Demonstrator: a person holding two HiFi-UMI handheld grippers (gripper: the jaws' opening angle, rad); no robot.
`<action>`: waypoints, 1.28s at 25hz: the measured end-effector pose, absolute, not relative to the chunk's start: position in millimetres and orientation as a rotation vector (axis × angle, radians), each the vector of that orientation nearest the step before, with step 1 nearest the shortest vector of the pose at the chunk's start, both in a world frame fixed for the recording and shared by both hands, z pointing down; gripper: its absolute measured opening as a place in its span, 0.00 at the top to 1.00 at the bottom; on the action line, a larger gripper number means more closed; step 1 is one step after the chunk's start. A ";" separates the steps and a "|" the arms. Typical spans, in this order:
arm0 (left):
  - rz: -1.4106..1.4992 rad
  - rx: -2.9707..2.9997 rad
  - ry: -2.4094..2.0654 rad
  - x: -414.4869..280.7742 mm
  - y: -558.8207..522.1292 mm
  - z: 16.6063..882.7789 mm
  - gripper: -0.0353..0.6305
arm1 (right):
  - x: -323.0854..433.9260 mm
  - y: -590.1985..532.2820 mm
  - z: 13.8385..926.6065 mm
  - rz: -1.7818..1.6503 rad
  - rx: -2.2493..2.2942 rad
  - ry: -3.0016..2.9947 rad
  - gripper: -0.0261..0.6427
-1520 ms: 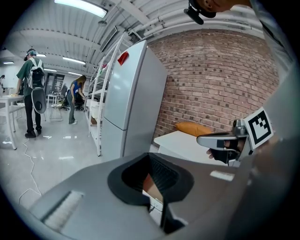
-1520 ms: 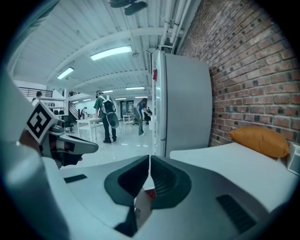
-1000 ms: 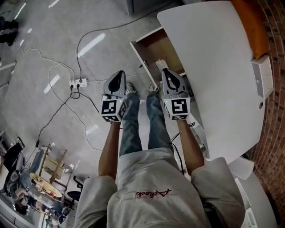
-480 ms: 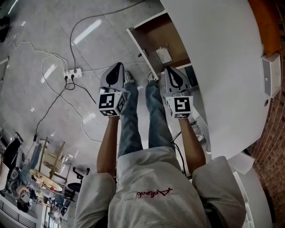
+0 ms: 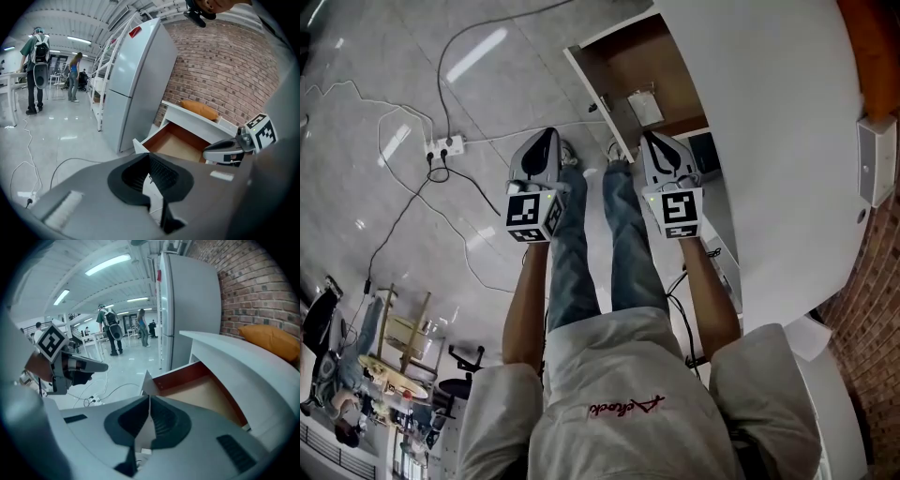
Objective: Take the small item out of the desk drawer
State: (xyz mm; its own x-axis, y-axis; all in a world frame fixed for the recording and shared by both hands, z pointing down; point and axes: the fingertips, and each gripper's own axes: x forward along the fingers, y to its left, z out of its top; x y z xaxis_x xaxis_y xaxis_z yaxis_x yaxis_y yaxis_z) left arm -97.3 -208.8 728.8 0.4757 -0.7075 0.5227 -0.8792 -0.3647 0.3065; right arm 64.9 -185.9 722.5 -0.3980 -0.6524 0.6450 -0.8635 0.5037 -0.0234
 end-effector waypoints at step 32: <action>0.336 2.116 -1.332 -119.5 -205.5 745.6 0.93 | 57.4 -252.1 833.3 0.617 0.913 -1.865 0.94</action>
State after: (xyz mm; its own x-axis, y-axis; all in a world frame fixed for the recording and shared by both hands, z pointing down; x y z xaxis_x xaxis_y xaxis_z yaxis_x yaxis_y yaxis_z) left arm -119.5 -205.5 745.6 0.4623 -0.7264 0.5086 -0.8807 -0.3089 0.3592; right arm 57.4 -252.1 833.3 -0.2836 -0.3308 0.9001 -0.8025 0.5958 -0.0339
